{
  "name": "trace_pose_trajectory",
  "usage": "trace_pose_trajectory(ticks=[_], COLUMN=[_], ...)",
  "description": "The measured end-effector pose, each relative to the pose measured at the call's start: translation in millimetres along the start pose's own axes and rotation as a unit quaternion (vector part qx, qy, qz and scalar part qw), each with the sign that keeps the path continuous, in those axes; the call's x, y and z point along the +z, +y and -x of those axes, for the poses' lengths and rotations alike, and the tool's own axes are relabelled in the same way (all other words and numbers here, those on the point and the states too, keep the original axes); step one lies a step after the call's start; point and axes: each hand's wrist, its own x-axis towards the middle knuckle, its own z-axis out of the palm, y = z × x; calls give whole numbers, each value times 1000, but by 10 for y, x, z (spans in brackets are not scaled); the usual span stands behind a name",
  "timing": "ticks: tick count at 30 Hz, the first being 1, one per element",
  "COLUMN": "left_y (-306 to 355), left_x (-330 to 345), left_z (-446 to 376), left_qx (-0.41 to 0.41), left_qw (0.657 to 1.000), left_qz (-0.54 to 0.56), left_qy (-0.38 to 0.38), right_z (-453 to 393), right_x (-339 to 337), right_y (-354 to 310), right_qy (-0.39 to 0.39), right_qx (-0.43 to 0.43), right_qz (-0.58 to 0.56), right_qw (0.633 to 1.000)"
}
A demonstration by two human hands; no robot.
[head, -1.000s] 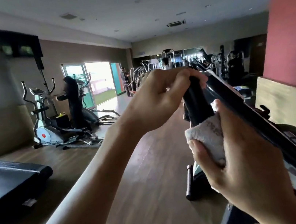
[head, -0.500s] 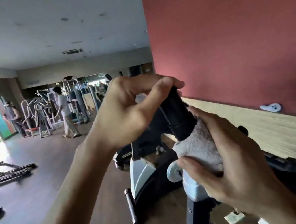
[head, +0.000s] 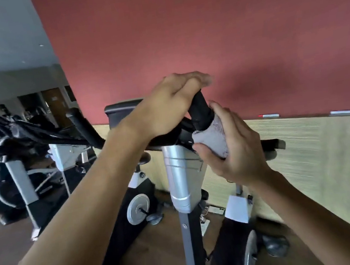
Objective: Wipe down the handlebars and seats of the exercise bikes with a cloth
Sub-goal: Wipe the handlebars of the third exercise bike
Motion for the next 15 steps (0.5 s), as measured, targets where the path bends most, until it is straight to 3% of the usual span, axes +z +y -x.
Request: trace_pose_trajectory(ticks=[6,15], left_y=[44,21], left_x=[-103,-188], left_z=[-22,-14], left_qx=[-42,-63], left_qw=[995,987], left_qz=[55,23], left_qy=[-70,-145], right_z=[-372,-27], right_x=[161,108], right_y=[-512,-361], right_qy=[94,37], right_qx=[87,97], right_qz=[130,142], right_qw=[983,984])
